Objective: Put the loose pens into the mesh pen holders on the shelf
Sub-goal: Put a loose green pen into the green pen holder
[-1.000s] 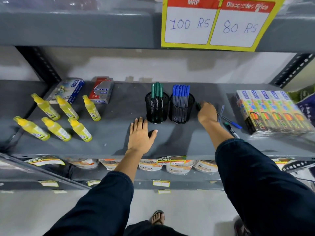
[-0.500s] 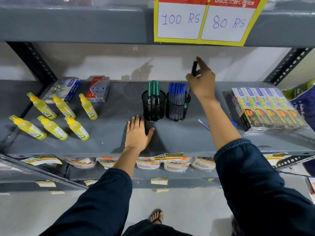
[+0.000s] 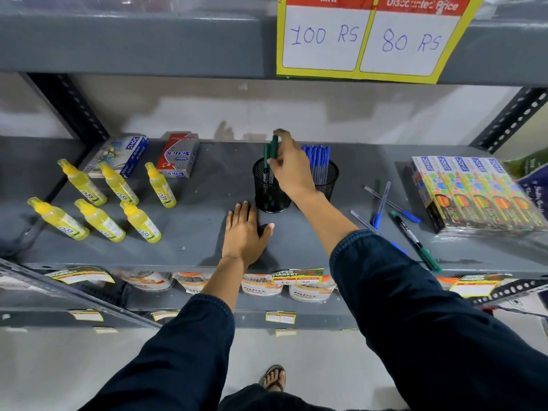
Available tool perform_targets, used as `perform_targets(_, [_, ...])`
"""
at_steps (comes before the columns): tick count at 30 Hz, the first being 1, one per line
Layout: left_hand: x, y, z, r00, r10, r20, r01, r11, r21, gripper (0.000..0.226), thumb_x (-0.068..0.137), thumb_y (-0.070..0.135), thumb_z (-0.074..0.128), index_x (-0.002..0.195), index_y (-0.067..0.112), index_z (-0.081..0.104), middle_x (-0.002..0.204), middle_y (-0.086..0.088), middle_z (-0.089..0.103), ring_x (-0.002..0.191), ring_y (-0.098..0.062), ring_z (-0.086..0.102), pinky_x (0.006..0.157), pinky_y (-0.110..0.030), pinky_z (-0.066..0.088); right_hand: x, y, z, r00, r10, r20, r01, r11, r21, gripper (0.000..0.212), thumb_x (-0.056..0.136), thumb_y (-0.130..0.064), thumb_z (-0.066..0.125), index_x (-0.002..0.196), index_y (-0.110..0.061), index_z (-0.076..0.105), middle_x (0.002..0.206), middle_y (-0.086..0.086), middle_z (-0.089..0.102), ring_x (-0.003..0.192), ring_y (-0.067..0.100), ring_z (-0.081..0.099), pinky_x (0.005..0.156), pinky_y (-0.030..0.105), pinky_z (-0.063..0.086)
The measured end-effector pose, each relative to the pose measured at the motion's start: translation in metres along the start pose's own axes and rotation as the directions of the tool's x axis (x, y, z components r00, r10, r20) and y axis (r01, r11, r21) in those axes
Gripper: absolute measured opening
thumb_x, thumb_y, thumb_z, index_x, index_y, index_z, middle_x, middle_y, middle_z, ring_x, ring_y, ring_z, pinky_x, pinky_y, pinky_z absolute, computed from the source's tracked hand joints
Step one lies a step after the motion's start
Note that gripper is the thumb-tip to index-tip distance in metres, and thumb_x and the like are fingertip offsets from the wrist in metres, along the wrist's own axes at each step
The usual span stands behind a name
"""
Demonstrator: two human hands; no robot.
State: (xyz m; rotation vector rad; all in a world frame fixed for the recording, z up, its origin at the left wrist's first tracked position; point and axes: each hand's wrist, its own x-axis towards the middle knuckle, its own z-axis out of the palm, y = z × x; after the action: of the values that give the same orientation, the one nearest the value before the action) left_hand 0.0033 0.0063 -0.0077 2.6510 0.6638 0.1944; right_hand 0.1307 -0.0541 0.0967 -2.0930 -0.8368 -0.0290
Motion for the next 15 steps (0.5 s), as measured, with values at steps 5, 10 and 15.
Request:
perform_targets(5, [0.0,-0.001,0.0,1.0,-0.001,0.0,0.001,1.0,0.001,0.072,0.088,0.053,0.031,0.143,0.006,0.026,0.154,-0.016,0.024,0.145,-0.031,0.013,0.121,-0.043,0.006,0.0,0.004,0.005,0.995,0.043,0.092,-0.032,0.993,-0.113,0.053,0.088,-0.003,0.06,0.137,-0.005,0.039,0.137,0.016,0.043,0.109,0.034,0.059,0.099,0.044,0.049])
perform_targets(10, [0.001,-0.001,0.001,1.0,-0.002,-0.005,0.002,1.0,0.022,0.067,0.093,0.048,0.038,0.144,0.006,0.025,0.155,-0.016,0.023,0.145,-0.03,0.012,0.121,-0.042,0.006,-0.001,0.005,-0.016,0.994,0.027,-0.106,-0.037,0.996,-0.087,0.048,0.093,-0.009,0.053,0.138,-0.006,0.037,0.134,0.017,0.038,0.099,0.029,0.06,0.095,0.035,0.051])
perform_targets(15, [0.002,0.001,0.002,1.0,0.0,-0.012,0.001,0.998,0.064,0.063,0.094,0.046,0.038,0.142,0.007,0.027,0.154,-0.016,0.024,0.145,-0.031,0.014,0.121,-0.043,0.008,-0.015,0.033,-0.053,0.901,0.163,-0.403,-0.162,0.986,0.037,0.032,0.088,0.002,0.048,0.118,-0.003,0.055,0.124,0.018,0.048,0.092,0.033,0.061,0.079,0.031,0.048])
